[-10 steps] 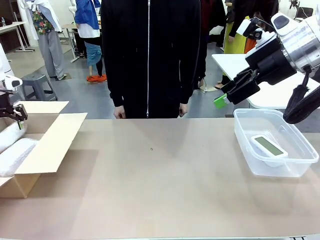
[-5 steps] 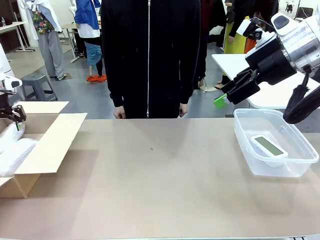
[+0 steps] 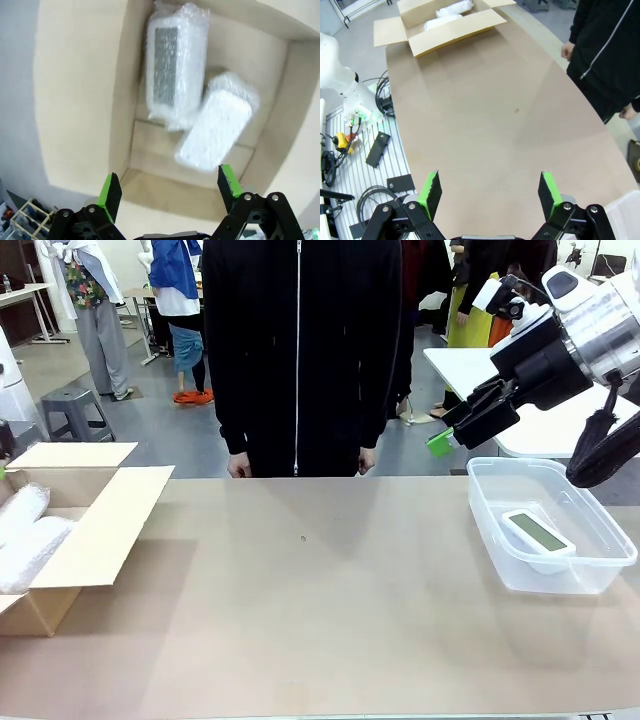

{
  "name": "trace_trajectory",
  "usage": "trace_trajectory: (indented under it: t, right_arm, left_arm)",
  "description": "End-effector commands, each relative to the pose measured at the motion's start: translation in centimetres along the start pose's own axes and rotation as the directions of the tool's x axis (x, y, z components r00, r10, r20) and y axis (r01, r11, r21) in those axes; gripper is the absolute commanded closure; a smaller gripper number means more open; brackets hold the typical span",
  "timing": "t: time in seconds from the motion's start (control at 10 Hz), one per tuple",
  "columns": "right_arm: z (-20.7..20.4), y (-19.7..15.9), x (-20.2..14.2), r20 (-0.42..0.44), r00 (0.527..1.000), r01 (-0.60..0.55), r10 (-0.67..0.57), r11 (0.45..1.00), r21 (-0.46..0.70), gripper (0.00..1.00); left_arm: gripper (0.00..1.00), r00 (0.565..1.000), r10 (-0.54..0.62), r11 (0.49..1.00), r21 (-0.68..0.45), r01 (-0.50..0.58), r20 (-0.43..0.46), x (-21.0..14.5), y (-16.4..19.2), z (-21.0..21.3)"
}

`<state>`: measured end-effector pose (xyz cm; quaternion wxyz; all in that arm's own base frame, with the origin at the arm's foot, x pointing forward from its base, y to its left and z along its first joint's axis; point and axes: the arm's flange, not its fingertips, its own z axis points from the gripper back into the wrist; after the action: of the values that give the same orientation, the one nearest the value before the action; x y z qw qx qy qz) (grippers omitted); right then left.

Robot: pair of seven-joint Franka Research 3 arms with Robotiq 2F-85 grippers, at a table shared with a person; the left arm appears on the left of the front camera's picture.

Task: Separate and place wrapped and unwrapped clocks.
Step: If the picked Digital clock is wrapped, place it in the Package Box ; if not, place it in the Organizing box.

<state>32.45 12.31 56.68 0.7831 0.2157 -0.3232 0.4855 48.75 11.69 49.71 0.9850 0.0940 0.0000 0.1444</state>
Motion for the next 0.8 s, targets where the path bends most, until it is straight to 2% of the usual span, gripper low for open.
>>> trace_trajectory:
  t: [0.0, 0.2, 0.4, 0.7]
  right_arm:
    - [-0.1, -0.1, 0.0, 0.012, 1.000, 0.002, -0.002, 1.000, 0.014, 0.00]
    - [-0.1, -0.1, 0.0, 0.012, 1.000, 0.002, -0.002, 1.000, 0.014, 0.00]
    - [-0.1, -0.1, 0.0, 0.012, 1.000, 0.002, -0.002, 1.000, 0.014, 0.00]
    - [-0.1, -0.1, 0.0, 0.012, 1.000, 0.002, -0.002, 1.000, 0.014, 0.00]
  left_arm:
    - [0.00, 0.999, -0.034, 0.999, -0.032, 0.035, 0.030, -2.2, 0.9, 3.2]
    - [0.00, 0.994, -0.091, 0.991, -0.095, 0.097, 0.061, -3.5, 1.0, 6.2]
    - [0.00, 0.989, -0.099, 0.986, -0.126, 0.113, 0.110, -3.8, 0.3, 9.1]
    - [0.00, 0.969, -0.202, 0.969, -0.118, 0.219, 0.140, -5.4, -1.0, 12.5]
